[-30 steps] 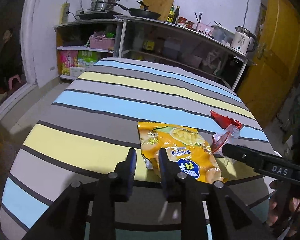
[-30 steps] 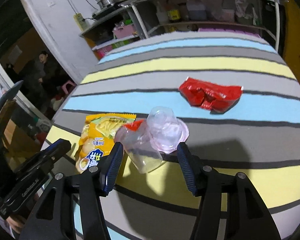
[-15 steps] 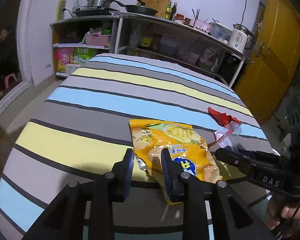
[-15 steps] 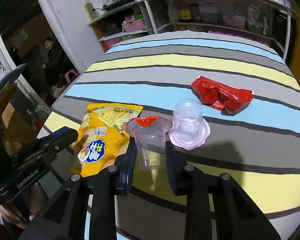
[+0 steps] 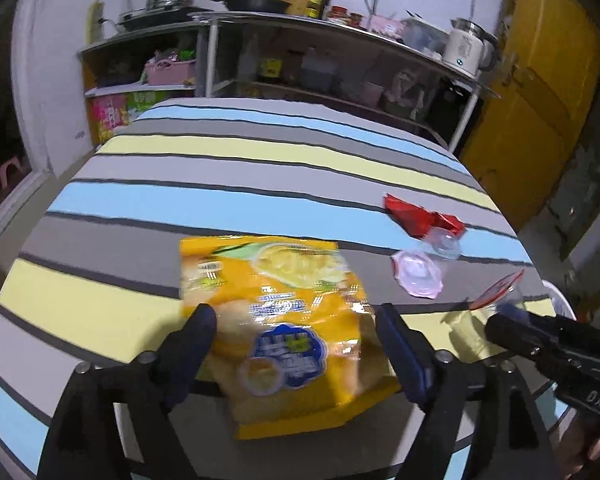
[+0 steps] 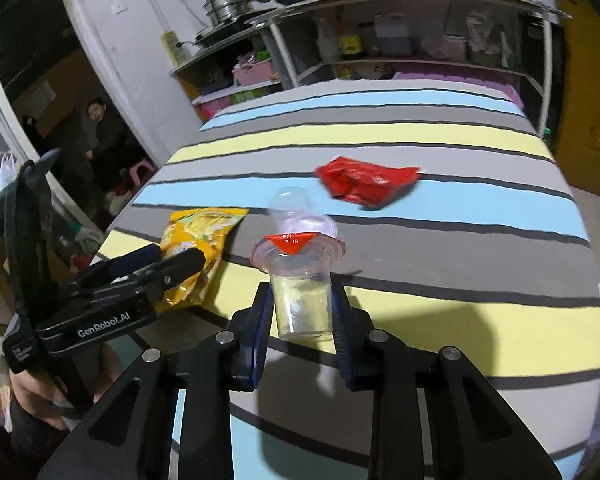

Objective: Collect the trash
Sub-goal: 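Carry the yellow chip bag and plastic cup over the bin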

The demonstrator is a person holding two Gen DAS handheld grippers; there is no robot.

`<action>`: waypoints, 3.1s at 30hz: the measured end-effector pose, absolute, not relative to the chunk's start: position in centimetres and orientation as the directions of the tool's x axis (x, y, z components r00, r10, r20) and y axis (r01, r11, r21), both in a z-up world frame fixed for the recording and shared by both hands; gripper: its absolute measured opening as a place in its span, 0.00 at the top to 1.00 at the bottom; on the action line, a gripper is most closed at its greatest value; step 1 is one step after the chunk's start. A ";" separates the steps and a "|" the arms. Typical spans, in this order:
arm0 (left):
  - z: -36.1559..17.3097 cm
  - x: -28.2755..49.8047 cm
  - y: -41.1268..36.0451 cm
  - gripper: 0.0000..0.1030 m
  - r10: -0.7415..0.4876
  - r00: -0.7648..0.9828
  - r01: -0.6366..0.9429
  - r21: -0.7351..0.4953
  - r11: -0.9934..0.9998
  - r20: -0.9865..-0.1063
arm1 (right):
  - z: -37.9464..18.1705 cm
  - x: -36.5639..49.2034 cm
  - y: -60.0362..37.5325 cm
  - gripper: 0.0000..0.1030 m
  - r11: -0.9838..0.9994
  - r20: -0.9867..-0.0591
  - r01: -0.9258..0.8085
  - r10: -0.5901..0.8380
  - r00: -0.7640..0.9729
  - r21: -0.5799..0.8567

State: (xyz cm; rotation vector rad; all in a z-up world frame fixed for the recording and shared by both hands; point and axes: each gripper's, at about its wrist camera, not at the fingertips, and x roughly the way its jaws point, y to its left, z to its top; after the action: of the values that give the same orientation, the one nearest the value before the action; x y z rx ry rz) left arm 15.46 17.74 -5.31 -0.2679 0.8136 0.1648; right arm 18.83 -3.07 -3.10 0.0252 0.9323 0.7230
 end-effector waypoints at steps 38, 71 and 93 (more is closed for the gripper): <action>-0.8 11.4 12.5 0.92 0.027 0.755 -0.121 -0.099 0.988 -0.655 | -1.1 17.1 -11.2 0.71 0.791 -0.644 -0.482 0.597 0.478 0.376; 3.9 15.1 -6.7 0.92 -0.371 0.740 0.340 -0.164 0.926 -0.561 | 2.1 13.3 -26.0 0.71 0.915 -0.612 -0.245 0.396 0.684 0.320; 2.4 18.0 -17.2 0.92 -0.546 0.619 0.537 -0.203 0.819 -0.564 | 0.2 13.4 -34.0 0.71 0.936 -0.641 -0.088 0.300 0.707 0.341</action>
State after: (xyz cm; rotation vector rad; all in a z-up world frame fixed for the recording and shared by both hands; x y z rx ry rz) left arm 17.98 -17.17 2.39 -0.0147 0.6537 -0.6230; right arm 13.41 -34.00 0.18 0.2965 0.7582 0.2191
